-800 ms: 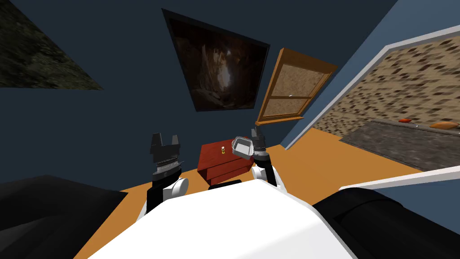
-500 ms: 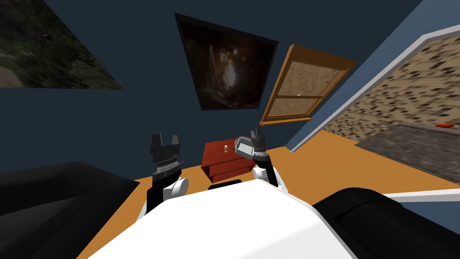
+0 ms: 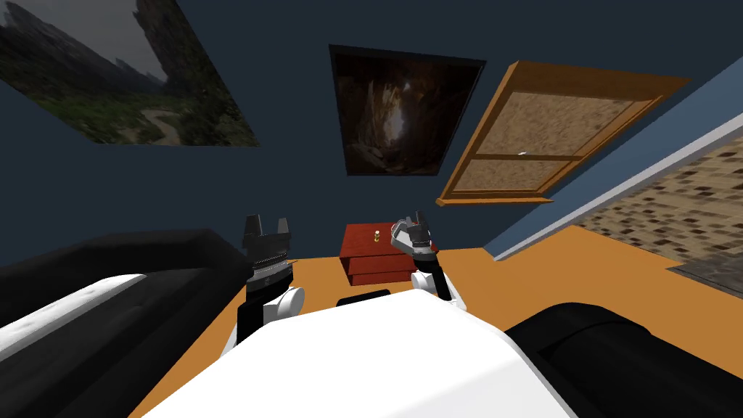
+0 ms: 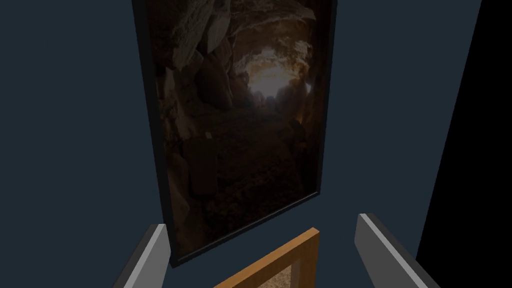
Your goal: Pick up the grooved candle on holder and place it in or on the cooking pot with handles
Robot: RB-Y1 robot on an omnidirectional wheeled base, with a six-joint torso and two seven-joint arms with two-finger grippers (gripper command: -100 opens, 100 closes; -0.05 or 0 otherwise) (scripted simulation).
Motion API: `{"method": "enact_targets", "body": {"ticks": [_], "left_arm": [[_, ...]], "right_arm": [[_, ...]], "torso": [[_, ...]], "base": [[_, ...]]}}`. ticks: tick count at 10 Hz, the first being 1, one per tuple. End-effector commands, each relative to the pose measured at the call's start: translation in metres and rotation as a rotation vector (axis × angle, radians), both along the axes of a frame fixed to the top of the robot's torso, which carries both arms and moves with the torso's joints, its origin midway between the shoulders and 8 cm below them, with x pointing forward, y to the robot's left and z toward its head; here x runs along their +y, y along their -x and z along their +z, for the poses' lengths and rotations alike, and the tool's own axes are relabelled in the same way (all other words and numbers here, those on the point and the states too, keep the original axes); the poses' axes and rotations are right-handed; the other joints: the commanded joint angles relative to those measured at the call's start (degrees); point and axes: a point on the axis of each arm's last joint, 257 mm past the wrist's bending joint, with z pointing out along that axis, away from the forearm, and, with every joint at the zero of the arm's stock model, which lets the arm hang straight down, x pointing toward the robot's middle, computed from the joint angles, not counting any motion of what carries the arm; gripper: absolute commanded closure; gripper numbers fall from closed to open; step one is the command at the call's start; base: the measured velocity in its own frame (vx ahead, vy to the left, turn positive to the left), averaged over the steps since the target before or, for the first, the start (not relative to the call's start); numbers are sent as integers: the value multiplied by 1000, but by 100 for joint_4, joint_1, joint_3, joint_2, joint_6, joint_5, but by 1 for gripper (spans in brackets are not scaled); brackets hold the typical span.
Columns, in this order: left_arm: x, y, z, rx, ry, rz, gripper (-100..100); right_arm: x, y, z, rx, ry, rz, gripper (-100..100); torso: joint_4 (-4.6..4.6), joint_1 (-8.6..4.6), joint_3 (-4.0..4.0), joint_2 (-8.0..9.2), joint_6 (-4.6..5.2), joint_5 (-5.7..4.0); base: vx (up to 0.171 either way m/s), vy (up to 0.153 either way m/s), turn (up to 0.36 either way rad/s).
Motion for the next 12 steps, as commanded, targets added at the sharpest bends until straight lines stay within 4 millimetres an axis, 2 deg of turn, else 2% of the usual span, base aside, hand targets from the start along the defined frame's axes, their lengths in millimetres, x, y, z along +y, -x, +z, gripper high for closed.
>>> {"method": "enact_targets", "body": {"ticks": [1, 3, 4, 5, 6, 7, 8, 9, 10, 11, 12], "left_arm": [[0, 0, 0, 0, 0, 0, 0], [0, 0, 0, 0, 0, 0, 0], [0, 0, 0, 0, 0, 0, 0], [0, 0, 0, 0, 0, 0, 0], [0, 0, 0, 0, 0, 0, 0], [0, 0, 0, 0, 0, 0, 0], [0, 0, 0, 0, 0, 0, 0], [0, 0, 0, 0, 0, 0, 0], [0, 0, 0, 0, 0, 0, 0], [0, 0, 0, 0, 0, 0, 0], [0, 0, 0, 0, 0, 0, 0]], "right_arm": [[-5, 0, -8, 16, -37, 6, -100], [-24, -5, -32, 63, -118, 14, -100], [-26, -5, -33, 62, -136, 15, -100], [-36, -7, -46, 84, -182, 16, -100], [-38, -7, -46, 83, -193, 16, -100], [-49, -9, -59, 104, -245, 15, -100], [-50, -9, -59, 103, -255, 15, -100], [-62, -10, -73, 123, -309, 12, -100], [-64, -10, -73, 122, -320, 12, -100], [-76, -10, -87, 139, -375, 7, -100], [-78, -10, -88, 137, -390, 7, -100]], "torso": [[0, 0, 0, 0, 0, 0], [-3, -7, -7, -13, 2, -2], [-2, 0, -5, -8, 0, 0], [-2, -10, -6, -12, 6, -2], [-3, -12, -9, -15, 1, -3], [-3, -17, -10, -18, 6, -3], [-3, -15, -8, -14, 2, -3], [-3, -18, -9, -16, 7, -3], [-3, -17, -8, -15, 2, -4], [-3, -21, -10, -18, 8, -4], [-4, -19, -10, -18, 3, -4]], "base": [[-60, 32, 104], [-61, 55, 301], [-53, 37, 165], [-41, 34, 308], [-35, 21, 148], [-49, 33, 289], [-42, 23, 148], [-46, 25, 316], [-31, 18, 140], [-36, 28, 290], [-34, 17, 170]]}}
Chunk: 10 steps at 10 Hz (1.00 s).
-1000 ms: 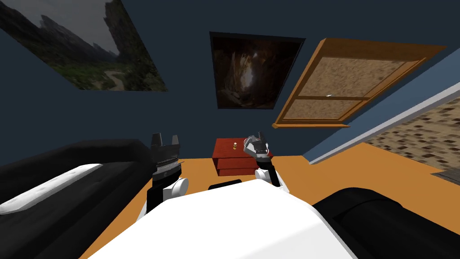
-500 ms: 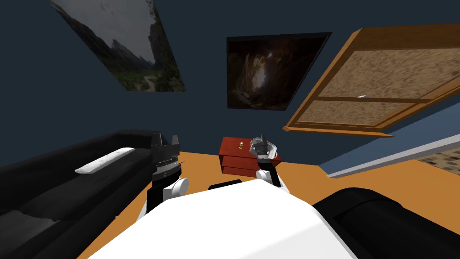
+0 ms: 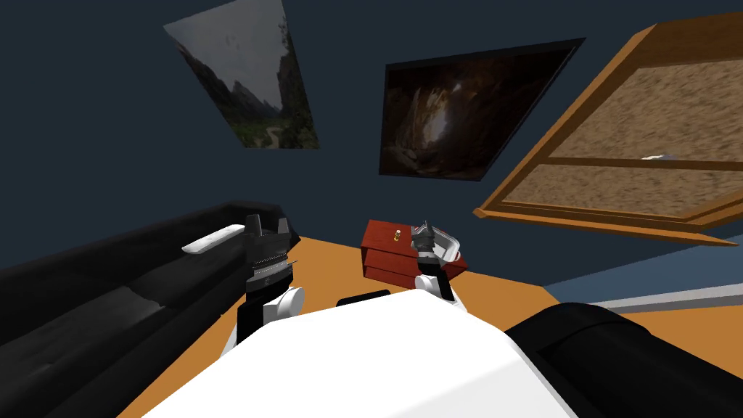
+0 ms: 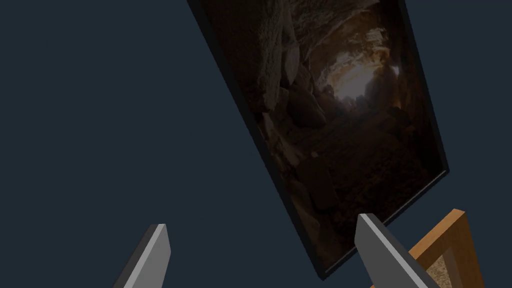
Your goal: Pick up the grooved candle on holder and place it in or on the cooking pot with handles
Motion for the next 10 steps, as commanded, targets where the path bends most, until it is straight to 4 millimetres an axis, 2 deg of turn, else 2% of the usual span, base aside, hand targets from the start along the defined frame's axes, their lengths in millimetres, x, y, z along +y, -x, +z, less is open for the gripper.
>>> {"method": "enact_targets", "body": {"ticks": [1, 2, 3, 4, 5, 6, 7, 8, 9, 10], "left_arm": [[0, 0, 0, 0, 0, 0, 0], [0, 0, 0, 0, 0, 0, 0], [0, 0, 0, 0, 0, 0, 0], [0, 0, 0, 0, 0, 0, 0], [0, 0, 0, 0, 0, 0, 0], [0, 0, 0, 0, 0, 0, 0], [0, 0, 0, 0, 0, 0, 0], [0, 0, 0, 0, 0, 0, 0], [0, 0, 0, 0, 0, 0, 0], [0, 0, 0, 0, 0, 0, 0]], "right_arm": [[-16, 0, -16, 17, -70, -9, -100], [-18, 0, -17, 15, -88, -11, -100], [-31, 0, -31, 29, -146, -21, -100], [-33, 1, -32, 26, -163, -23, -100], [-46, 2, -46, 38, -224, -35, -100], [-48, 2, -47, 35, -241, -38, -100], [-61, 4, -61, 44, -300, -51, -100], [-64, 4, -62, 40, -321, -55, -100], [-76, 6, -76, 46, -380, -69, -100], [-79, 7, -77, 42, -402, -73, -100]], "torso": [[0, 0, 0, 0, 0, 0], [0, 2, 1, 2, -4, 0], [0, -2, 0, 0, 1, 0], [0, -2, 1, 1, -4, 0], [0, -5, -1, -1, 1, -1], [0, -2, 0, 0, -3, -1], [0, -6, -1, -1, 2, -1], [0, -6, 0, 1, -1, -1], [0, -9, 0, -1, 1, -2], [0, -11, -1, -1, -2, -2]], "base": [[-42, 27, 320], [-31, 14, 144], [-38, 15, 296], [-28, 10, 157], [-34, 17, 312], [-26, 7, 158], [-32, 11, 263], [-29, 1, 193], [-30, -1, 343], [-24, -7, 140]]}}
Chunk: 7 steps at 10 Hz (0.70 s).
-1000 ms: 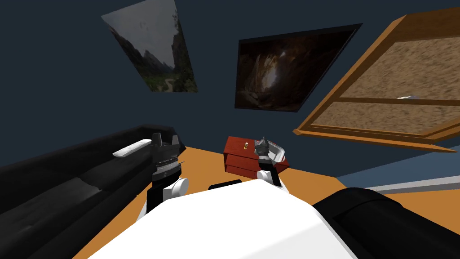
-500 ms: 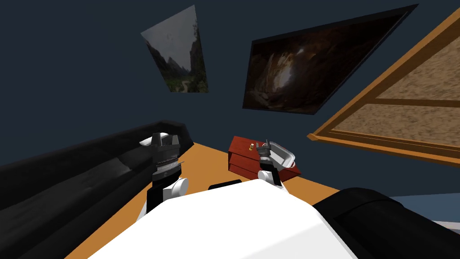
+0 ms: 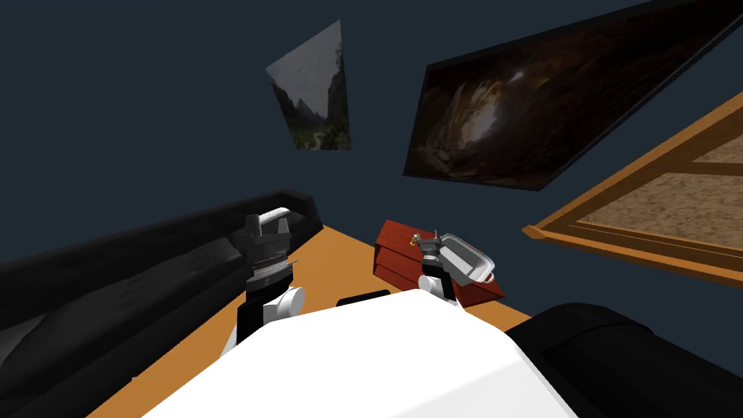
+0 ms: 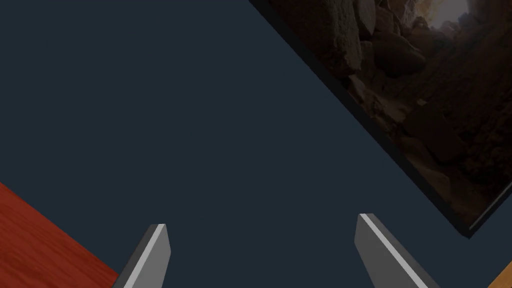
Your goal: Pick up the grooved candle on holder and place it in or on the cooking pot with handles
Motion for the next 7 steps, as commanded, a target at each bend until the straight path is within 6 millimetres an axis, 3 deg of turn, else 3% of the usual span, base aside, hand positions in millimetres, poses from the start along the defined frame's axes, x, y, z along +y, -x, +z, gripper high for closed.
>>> {"method": "enact_targets", "body": {"ticks": [1, 7], "left_arm": [[0, 0, 0, 0, 0, 0, 0], [0, 0, 0, 0, 0, 0, 0]], "right_arm": [[-16, 4, -17, 4, -79, -21, -100], [-59, 17, -62, -17, -326, -99, -100]], "torso": [[0, 0, 0, 0, 0, 0], [0, -7, 0, 0, 1, -1]], "base": [[-33, -5, 310], [-28, -14, 207]]}}
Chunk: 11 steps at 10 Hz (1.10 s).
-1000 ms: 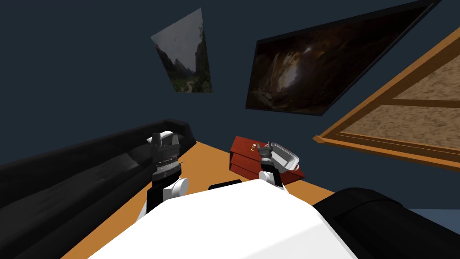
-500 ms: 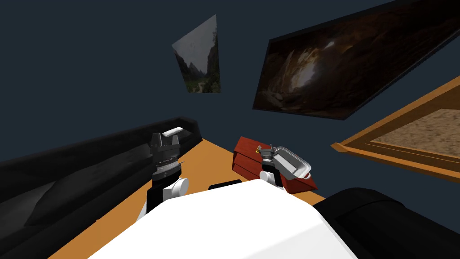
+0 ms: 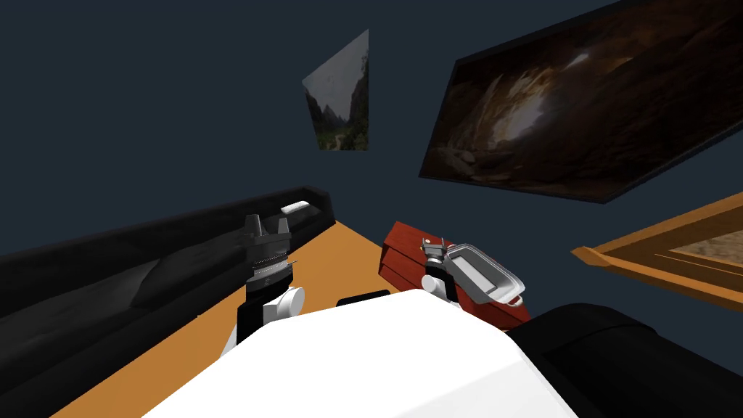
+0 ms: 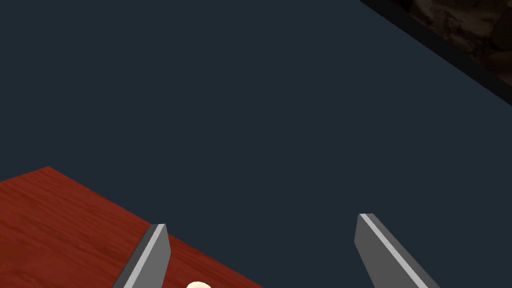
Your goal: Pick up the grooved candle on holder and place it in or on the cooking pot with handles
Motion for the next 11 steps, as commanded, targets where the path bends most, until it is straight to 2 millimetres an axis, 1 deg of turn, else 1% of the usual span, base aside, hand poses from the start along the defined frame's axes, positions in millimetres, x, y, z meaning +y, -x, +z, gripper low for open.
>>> {"method": "enact_targets", "body": {"ticks": [1, 2, 3, 4, 5, 6, 7, 8, 9, 10, 11], "left_arm": [[0, 0, 0, 0, 0, 0, 0], [0, 0, 0, 0, 0, 0, 0], [0, 0, 0, 0, 0, 0, 0], [0, 0, 0, 0, 0, 0, 0], [0, 0, 0, 0, 0, 0, 0], [0, 0, 0, 0, 0, 0, 0], [0, 0, 0, 0, 0, 0, 0], [0, 0, 0, 0, 0, 0, 0], [0, 0, 0, 0, 0, 0, 0], [0, 0, 0, 0, 0, 0, 0], [0, 0, 0, 0, 0, 0, 0]], "right_arm": [[-6, 4, -8, -11, -57, -19, -100], [-17, 8, -21, -20, -119, -43, -100], [-19, 9, -22, -25, -137, -50, -100], [-29, 13, -35, -36, -198, -75, -100], [-30, 14, -37, -42, -216, -81, -100], [-40, 19, -49, -58, -281, -109, -100], [-41, 20, -50, -62, -294, -114, -100], [-50, 24, -63, -82, -360, -144, -100], [-51, 25, -64, -86, -371, -148, -100], [-59, 30, -76, -108, -437, -179, -100], [-60, 31, -77, -112, -446, -182, -100]], "torso": [[0, 0, 0, 0, 0, 0], [0, 0, 0, -1, 3, 0], [0, -1, 0, -1, 0, 0], [0, -1, -2, -3, 4, 0], [0, -5, 0, 0, 0, -1], [0, -5, 0, 0, 5, -1], [0, -9, -1, -2, 2, -2], [-1, -6, -1, -2, 5, -2], [0, -8, 1, 1, 2, -1], [0, -7, 0, 0, 6, -2], [0, -9, 1, 1, 2, -2]], "base": [[-28, -26, 159], [-30, -26, 272], [-23, -27, 141], [-38, -35, 263], [-33, -37, 150], [-29, -46, 213], [-29, -36, 140], [-40, -39, 260], [-36, -41, 111], [-41, -45, 209], [-32, -48, 118]]}}
